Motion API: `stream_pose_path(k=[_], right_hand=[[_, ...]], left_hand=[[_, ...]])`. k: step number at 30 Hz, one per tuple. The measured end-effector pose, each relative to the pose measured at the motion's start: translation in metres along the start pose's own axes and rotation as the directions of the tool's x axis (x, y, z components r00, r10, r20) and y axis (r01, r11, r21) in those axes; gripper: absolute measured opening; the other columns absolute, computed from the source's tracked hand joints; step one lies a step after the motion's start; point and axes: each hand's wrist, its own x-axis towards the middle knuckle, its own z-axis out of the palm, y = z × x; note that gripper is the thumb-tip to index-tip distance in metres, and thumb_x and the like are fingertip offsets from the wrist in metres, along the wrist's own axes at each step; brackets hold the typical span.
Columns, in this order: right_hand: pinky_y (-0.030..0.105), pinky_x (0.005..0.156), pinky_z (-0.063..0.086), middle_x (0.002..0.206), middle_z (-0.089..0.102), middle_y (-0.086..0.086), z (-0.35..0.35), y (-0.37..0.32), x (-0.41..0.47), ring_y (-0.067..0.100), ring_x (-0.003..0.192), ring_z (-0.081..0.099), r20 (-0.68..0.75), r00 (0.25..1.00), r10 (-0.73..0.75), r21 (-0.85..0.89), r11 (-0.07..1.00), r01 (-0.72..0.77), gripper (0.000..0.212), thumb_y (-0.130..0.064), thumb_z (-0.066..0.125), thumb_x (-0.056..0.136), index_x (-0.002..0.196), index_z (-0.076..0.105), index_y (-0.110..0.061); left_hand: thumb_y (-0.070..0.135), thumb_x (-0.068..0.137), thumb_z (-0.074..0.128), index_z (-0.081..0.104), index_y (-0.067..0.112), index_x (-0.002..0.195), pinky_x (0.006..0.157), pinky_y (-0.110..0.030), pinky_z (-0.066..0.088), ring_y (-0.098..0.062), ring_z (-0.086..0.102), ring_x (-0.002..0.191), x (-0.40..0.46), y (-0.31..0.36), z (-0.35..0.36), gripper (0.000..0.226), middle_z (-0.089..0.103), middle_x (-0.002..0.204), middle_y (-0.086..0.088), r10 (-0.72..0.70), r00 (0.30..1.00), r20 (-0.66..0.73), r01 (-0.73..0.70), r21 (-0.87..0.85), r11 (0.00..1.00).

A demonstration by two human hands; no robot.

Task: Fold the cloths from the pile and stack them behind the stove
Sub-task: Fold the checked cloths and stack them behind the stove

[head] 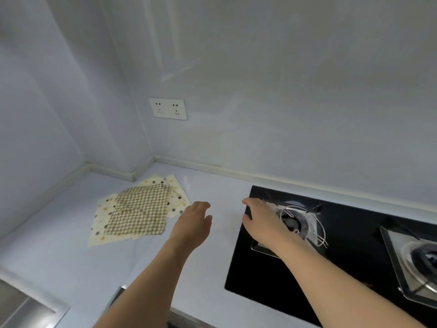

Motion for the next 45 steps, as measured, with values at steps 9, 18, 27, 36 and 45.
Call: stream_pose_path(k=[9, 18, 27, 36, 45], right_hand=[[0.027, 0.109, 0.033, 0.150, 0.036, -0.004, 0.086, -0.099, 0.051, 0.015, 0.134, 0.039, 0.105, 0.993, -0.060, 0.025, 0.998, 0.058, 0.048, -0.020, 0.041, 0.098, 0.146, 0.034, -0.019], [0.026, 0.102, 0.037, 0.137, 0.047, -0.005, 0.200, -0.132, 0.119, 0.015, 0.124, 0.044, 0.126, 0.973, -0.194, 0.019, 0.981, 0.193, 0.038, -0.018, 0.042, 0.097, 0.134, 0.047, -0.019], [0.028, 0.098, 0.040, 0.120, 0.055, -0.007, 0.335, -0.093, 0.175, 0.012, 0.111, 0.048, -0.150, 0.932, -0.330, 0.015, 0.942, 0.336, 0.030, -0.021, 0.052, 0.091, 0.121, 0.057, -0.019], [0.027, 0.099, 0.036, 0.115, 0.055, -0.014, 0.357, -0.082, 0.171, 0.009, 0.110, 0.046, -0.228, 0.881, -0.415, -0.093, 0.910, 0.404, 0.029, -0.039, 0.059, 0.088, 0.113, 0.061, -0.025], [0.033, 0.092, 0.039, 0.099, 0.054, -0.009, 0.356, -0.083, 0.182, 0.011, 0.094, 0.043, -0.255, 0.874, -0.413, -0.144, 0.910, 0.388, 0.008, -0.025, 0.054, 0.094, 0.093, 0.061, -0.020]], left_hand=[[0.022, 0.095, 0.048, 0.054, 0.019, 0.129, 0.095, -0.032, 0.045, -0.019, 0.052, 0.119, -0.003, -0.160, -0.057, 0.035, 0.053, 0.134, 0.002, -0.135, 0.988, 0.074, 0.130, 0.073, 0.989], [0.023, 0.093, 0.055, 0.065, 0.030, 0.111, 0.076, -0.016, 0.039, -0.003, 0.056, 0.101, 0.018, -0.274, -0.024, 0.021, 0.058, 0.117, 0.015, -0.093, 0.986, 0.136, 0.092, 0.013, 0.996], [0.042, 0.081, 0.054, 0.069, 0.027, 0.104, 0.089, -0.027, 0.043, -0.007, 0.056, 0.096, 0.046, -0.350, 0.065, 0.031, 0.058, 0.103, 0.020, 0.228, 0.970, -0.086, -0.233, -0.046, 0.972], [0.021, 0.089, 0.065, 0.070, 0.023, 0.093, 0.086, -0.031, 0.045, -0.011, 0.055, 0.090, 0.045, -0.364, 0.088, 0.007, 0.059, 0.093, 0.017, 0.347, 0.902, -0.257, -0.348, 0.042, 0.936], [0.026, 0.084, 0.060, 0.059, 0.031, 0.077, 0.076, -0.033, 0.045, -0.014, 0.052, 0.080, 0.051, -0.353, 0.091, 0.009, 0.057, 0.081, 0.014, 0.304, 0.910, -0.283, -0.324, -0.025, 0.946]])
